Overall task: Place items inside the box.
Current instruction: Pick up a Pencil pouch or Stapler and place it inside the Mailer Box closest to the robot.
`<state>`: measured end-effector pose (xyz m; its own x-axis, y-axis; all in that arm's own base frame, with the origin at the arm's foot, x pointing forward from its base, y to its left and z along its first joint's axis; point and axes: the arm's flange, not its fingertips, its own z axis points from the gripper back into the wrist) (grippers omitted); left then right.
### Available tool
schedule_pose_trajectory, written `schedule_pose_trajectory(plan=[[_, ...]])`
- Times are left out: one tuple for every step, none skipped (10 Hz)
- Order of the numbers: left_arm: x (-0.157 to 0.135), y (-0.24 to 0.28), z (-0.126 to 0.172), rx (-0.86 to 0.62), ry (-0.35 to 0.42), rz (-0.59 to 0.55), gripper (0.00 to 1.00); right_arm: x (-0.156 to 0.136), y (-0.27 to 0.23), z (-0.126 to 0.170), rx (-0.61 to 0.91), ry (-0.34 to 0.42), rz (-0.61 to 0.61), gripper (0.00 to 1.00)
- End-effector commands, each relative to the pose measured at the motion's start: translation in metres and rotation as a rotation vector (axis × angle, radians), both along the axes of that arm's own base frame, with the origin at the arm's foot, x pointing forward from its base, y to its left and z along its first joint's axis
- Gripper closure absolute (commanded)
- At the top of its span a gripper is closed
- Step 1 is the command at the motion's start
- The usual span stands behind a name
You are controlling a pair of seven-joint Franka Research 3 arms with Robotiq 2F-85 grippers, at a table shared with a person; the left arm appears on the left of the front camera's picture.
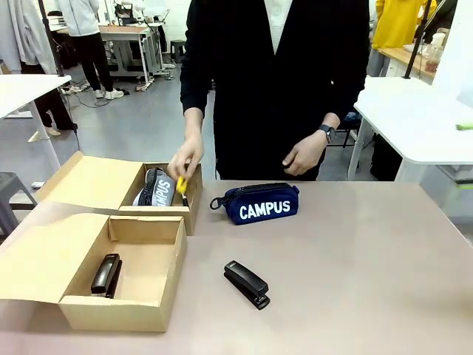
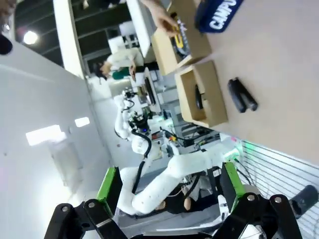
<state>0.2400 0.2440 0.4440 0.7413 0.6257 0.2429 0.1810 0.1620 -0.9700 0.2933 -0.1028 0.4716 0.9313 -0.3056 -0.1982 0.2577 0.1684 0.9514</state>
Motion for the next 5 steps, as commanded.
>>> schedule_pose_trajectory(plan=[[0.0,-0.001,0.002,-0.004,-0.025,0.001,0.0,-0.087,0.042,-0.149,0.015,-0.054,0.027,0.0],[0.0,-0.001,0.002,-0.004,-0.025,0.001,0.0,-0.096,0.051,-0.173,0.006,-0.066,0.011,0.0],[0.0,-0.001,0.002,-0.004,-0.025,0.001,0.0,-0.097,0.065,-0.185,-0.026,-0.038,0.006,0.0],[0.0,-0.001,0.002,-0.004,-0.025,0.001,0.0,-0.01,-0.048,-0.085,0.024,-0.034,0.002,0.0],[0.0,-0.001,0.002,-0.004,-0.025,0.001,0.0,-0.01,-0.048,-0.085,0.024,-0.034,0.002,0.0]])
